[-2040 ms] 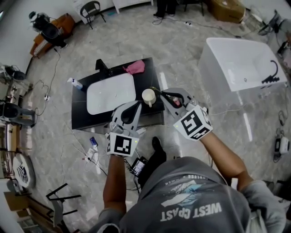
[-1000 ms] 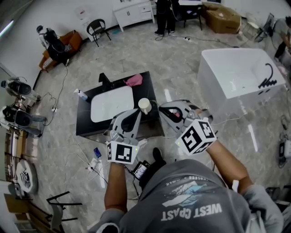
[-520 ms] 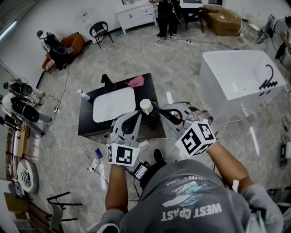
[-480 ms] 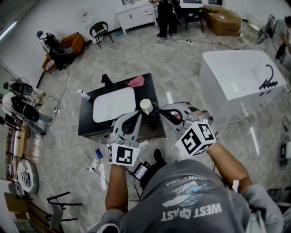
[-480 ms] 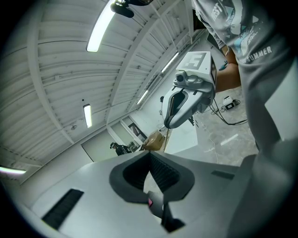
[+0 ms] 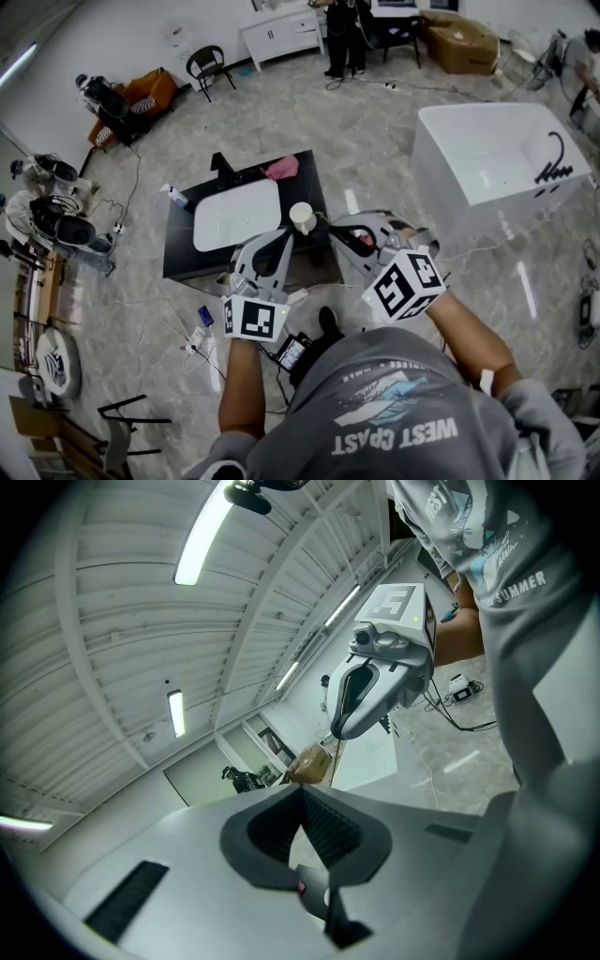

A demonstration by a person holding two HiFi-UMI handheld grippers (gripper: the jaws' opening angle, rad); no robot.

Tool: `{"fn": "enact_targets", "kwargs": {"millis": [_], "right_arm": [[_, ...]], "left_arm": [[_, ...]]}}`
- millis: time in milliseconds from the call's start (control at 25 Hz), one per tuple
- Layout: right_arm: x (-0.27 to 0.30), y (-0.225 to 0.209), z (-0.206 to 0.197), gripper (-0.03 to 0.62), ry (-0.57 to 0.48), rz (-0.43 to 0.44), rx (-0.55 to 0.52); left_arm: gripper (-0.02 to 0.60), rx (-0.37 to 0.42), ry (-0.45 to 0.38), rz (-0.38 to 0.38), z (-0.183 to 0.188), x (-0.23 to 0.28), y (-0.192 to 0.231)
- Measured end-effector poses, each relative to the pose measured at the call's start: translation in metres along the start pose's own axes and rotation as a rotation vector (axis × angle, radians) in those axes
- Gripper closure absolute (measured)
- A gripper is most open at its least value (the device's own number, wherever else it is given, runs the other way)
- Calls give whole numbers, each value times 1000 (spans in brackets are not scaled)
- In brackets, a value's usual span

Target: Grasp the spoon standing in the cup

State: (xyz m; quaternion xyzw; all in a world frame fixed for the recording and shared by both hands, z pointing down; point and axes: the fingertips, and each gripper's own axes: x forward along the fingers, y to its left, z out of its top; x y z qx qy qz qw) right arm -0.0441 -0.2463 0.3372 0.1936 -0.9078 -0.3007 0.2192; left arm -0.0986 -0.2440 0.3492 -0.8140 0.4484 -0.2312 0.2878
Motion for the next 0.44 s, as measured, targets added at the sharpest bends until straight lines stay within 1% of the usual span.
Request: {"fn": "enact_targets", "kwargs": {"millis": [120,240,440], "right_arm": [[0,0,0,560,1,2,2],[-1,0,1,560,-1,0,9],[0,1,-3,560,-2,-4,22]], "left_arm": [[580,12,9,0,3,-1,2],[580,-5,-4,1,1,-1,0],[580,22,33,-2,1,-1,1]]}}
